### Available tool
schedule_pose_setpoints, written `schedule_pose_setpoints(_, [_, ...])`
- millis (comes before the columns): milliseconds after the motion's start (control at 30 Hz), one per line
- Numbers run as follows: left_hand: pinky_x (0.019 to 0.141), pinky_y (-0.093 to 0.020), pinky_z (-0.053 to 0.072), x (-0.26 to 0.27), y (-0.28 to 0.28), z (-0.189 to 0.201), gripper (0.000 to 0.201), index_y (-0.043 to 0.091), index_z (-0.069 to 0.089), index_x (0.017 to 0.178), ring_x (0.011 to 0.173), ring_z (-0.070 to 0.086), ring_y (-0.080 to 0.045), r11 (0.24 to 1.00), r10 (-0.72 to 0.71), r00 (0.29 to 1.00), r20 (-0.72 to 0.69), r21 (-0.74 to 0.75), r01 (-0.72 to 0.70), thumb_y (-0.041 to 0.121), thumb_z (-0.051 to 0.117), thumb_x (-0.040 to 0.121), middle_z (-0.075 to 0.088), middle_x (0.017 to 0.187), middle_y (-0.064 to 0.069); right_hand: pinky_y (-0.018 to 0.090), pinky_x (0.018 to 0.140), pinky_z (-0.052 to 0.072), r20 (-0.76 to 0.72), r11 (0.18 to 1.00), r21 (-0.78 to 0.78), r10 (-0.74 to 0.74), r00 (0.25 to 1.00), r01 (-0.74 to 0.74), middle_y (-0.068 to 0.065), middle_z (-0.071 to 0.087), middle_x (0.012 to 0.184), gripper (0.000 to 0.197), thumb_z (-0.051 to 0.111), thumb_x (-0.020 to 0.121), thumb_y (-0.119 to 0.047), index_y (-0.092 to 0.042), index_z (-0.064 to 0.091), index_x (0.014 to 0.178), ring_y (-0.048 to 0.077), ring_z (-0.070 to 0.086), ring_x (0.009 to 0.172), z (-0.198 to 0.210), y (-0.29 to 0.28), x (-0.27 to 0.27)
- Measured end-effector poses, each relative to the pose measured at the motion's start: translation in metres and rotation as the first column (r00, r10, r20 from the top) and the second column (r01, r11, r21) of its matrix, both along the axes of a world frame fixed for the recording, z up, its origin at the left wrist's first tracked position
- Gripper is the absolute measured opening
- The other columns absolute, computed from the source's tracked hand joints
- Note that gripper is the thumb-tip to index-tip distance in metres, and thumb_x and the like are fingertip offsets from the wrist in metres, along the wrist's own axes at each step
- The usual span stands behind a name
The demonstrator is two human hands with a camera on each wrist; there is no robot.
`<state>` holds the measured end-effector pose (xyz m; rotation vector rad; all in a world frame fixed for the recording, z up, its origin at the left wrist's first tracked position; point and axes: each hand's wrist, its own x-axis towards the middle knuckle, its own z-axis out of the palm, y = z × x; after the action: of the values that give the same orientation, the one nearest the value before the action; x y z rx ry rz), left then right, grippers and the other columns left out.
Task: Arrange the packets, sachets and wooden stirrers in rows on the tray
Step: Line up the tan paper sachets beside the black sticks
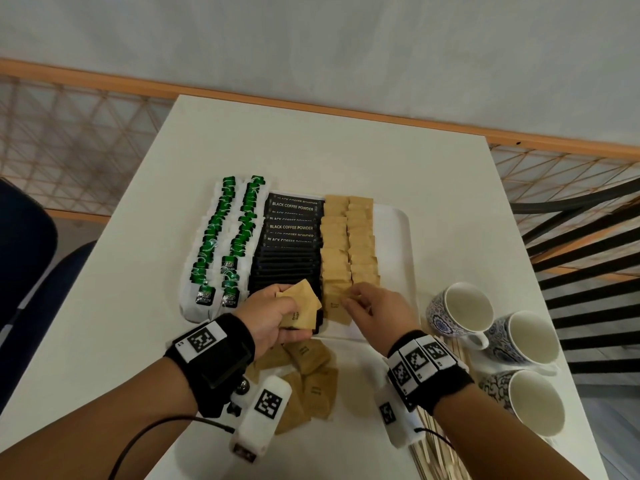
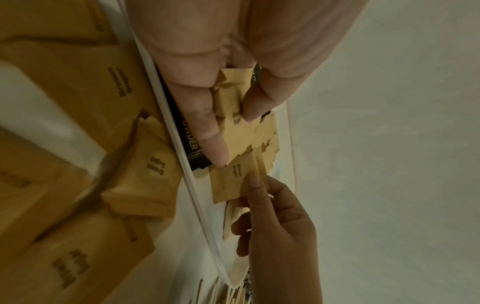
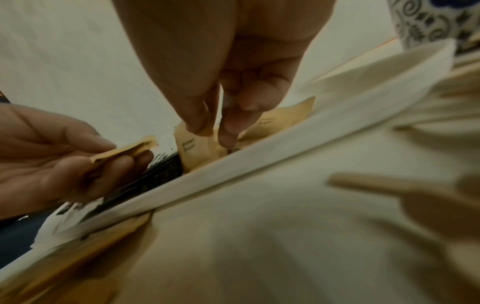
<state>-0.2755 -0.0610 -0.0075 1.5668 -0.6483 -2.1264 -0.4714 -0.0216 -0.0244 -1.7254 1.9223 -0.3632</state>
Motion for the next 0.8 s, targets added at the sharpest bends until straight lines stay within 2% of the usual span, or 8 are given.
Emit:
schedule_pose_setpoints(133, [0.061,-0.037,0.06,0.0,0.001,-0.001,0.034,0.007,0.049,0.125,0.094,0.058,-0.031,1.0,-0.014,1.0,-0.005,0.006,0.014,-0.005,0.043,0.094,0.053,0.11,-0.015,0.019,0.063,0.038,-0.021,0.999,0.03,0.046,0.999,-0.045,-0.012,0.055,0.083,0.027,0.05,0.092,-0.05,-0.029,0.066,0.097,0.008,0.053,0.076,-0.005,0.001,-0.004])
schedule_pose_setpoints(333, [0.056,-0.033,0.059,-0.001,0.002,-0.001,0.043,0.006,0.047,0.13,0.111,0.054,-0.04,0.999,-0.04,0.999,-0.004,-0.008,0.04,-0.012,0.044,0.091,0.047,0.129,-0.021,0.012,0.058,0.031,-0.031,1.0,0.025,-0.005,0.999,0.005,-0.016,0.048,0.085,0.018,0.058,0.088,-0.045,-0.029,0.062,0.094,0.006,0.05,0.076,-0.003,-0.005,-0.001])
schedule_pose_setpoints(433, [0.052,-0.031,0.058,0.0,0.003,-0.002,0.044,0.007,0.048,0.128,0.107,0.057,-0.038,0.997,-0.065,0.998,-0.018,-0.036,0.065,-0.014,0.048,0.089,0.052,0.125,-0.02,0.017,0.061,0.036,-0.023,0.999,0.032,-0.005,1.0,0.005,-0.016,0.048,0.085,0.016,0.06,0.087,-0.044,-0.029,0.059,0.094,0.007,0.051,0.077,-0.003,-0.007,0.001])
schedule_pose_setpoints(533, [0.051,-0.029,0.058,0.002,0.004,-0.004,0.042,0.008,0.051,0.124,0.094,0.063,-0.032,0.994,-0.08,0.997,-0.01,-0.07,0.079,-0.011,0.056,0.086,0.058,0.114,-0.016,0.021,0.067,0.041,0.006,0.999,0.022,-0.034,0.999,0.034,-0.016,0.047,0.085,0.019,0.063,0.086,-0.043,-0.029,0.059,0.098,0.005,0.049,0.075,-0.004,-0.008,0.002])
schedule_pose_setpoints(600, [0.05,-0.029,0.057,0.001,0.005,-0.006,0.043,0.009,0.053,0.121,0.084,0.065,-0.027,0.992,-0.085,0.996,0.014,-0.092,0.086,-0.009,0.063,0.083,0.061,0.107,-0.014,0.017,0.064,0.038,0.069,0.997,-0.027,-0.065,0.995,0.067,-0.017,0.048,0.083,0.016,0.061,0.087,-0.04,-0.029,0.06,0.099,0.001,0.048,0.071,-0.002,-0.006,0.002])
schedule_pose_setpoints(667, [0.05,-0.027,0.056,-0.002,0.005,-0.007,0.046,0.011,0.055,0.119,0.079,0.066,-0.024,0.989,-0.086,0.996,0.037,-0.115,0.09,-0.007,0.069,0.078,0.063,0.101,-0.013,0.015,0.063,0.039,0.193,0.995,-0.036,-0.083,0.978,0.092,-0.015,0.057,0.084,0.013,0.058,0.09,-0.04,-0.03,0.064,0.098,-0.001,0.053,0.073,0.002,-0.003,0.002])
schedule_pose_setpoints(767, [0.052,-0.027,0.056,-0.007,0.006,-0.008,0.045,0.012,0.057,0.114,0.076,0.066,-0.021,0.984,-0.088,0.995,0.045,-0.149,0.094,0.0,0.075,0.075,0.065,0.096,-0.012,0.019,0.074,0.052,0.413,0.992,0.109,-0.096,0.905,0.055,-0.011,0.068,0.086,0.024,0.064,0.085,-0.043,-0.034,0.066,0.107,0.001,0.063,0.08,0.004,0.002,0.007])
schedule_pose_setpoints(800, [0.053,-0.028,0.056,-0.009,0.006,-0.007,0.043,0.013,0.057,0.113,0.075,0.066,-0.021,0.983,-0.086,0.996,0.039,-0.157,0.091,0.003,0.076,0.076,0.066,0.095,-0.012,0.02,0.074,0.053,0.459,0.986,0.163,-0.108,0.882,0.035,-0.011,0.069,0.084,0.03,0.068,0.083,-0.041,-0.034,0.065,0.112,0.001,0.065,0.079,0.003,0.003,0.008])
